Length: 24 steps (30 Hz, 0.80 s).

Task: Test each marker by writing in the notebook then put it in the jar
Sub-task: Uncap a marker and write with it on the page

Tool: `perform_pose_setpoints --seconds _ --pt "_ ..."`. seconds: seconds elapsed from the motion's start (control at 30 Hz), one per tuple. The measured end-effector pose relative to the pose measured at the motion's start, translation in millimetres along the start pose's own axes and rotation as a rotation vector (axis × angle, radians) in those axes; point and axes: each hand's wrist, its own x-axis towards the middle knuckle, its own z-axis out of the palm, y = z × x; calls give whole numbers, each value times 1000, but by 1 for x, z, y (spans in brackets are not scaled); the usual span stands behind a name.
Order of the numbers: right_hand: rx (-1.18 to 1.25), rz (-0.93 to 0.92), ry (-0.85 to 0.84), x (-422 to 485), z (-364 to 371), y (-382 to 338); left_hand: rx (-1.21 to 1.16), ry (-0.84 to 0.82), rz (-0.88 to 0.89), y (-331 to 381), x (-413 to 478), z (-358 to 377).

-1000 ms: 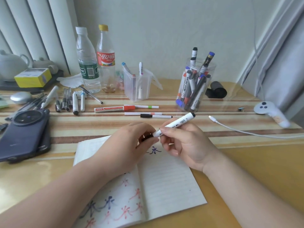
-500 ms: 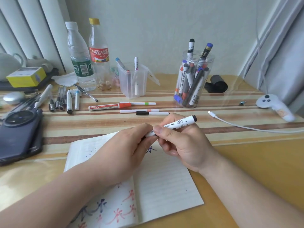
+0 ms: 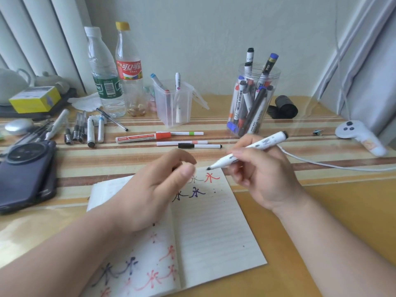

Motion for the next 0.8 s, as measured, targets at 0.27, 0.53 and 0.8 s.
perform_pose_setpoints --seconds 0.27,0.53,0.8 --pt "-313 243 -126 4 -13 5 -367 28 -91 -36 15 -10" --pt "-596 178 -112 0 -7 3 -323 50 -63 -30 9 -1" --pt "-671 190 -86 3 -4 5 -243 56 -48 -27 6 2"
